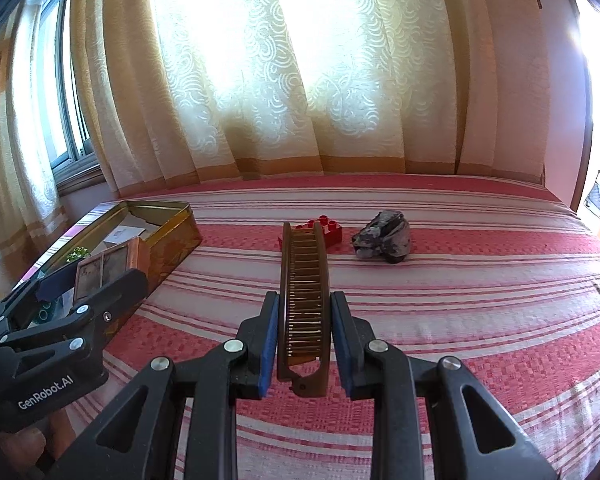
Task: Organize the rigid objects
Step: 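Carry the framed picture with the left tool while the right tool carries the brush over the tray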
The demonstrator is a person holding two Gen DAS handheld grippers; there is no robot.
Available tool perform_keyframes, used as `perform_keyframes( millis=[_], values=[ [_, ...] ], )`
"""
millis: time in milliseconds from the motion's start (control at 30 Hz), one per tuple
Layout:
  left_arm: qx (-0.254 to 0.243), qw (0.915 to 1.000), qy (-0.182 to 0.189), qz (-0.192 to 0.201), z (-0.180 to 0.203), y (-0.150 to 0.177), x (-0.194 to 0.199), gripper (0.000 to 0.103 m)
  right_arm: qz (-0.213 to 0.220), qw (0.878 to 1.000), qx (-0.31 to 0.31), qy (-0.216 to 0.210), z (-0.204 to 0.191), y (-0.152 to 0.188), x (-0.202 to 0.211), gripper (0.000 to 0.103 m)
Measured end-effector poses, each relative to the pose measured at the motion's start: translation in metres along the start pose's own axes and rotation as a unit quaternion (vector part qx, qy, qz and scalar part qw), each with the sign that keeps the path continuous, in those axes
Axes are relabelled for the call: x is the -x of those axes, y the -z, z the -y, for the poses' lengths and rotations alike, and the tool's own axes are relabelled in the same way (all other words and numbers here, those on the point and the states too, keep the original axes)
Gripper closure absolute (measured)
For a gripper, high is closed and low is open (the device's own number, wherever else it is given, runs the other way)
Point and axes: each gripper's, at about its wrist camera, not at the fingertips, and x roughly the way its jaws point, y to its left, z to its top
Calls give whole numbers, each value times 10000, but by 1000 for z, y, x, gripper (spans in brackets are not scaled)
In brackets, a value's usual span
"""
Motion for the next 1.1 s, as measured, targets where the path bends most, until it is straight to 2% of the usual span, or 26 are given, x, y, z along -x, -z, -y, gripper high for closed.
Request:
perform_keyframes(
  millis=[1100],
  values=[
    [92, 9999, -52, 115, -20, 3, 15, 17, 27, 9996, 142, -247, -29, 3, 3, 75]
  ],
)
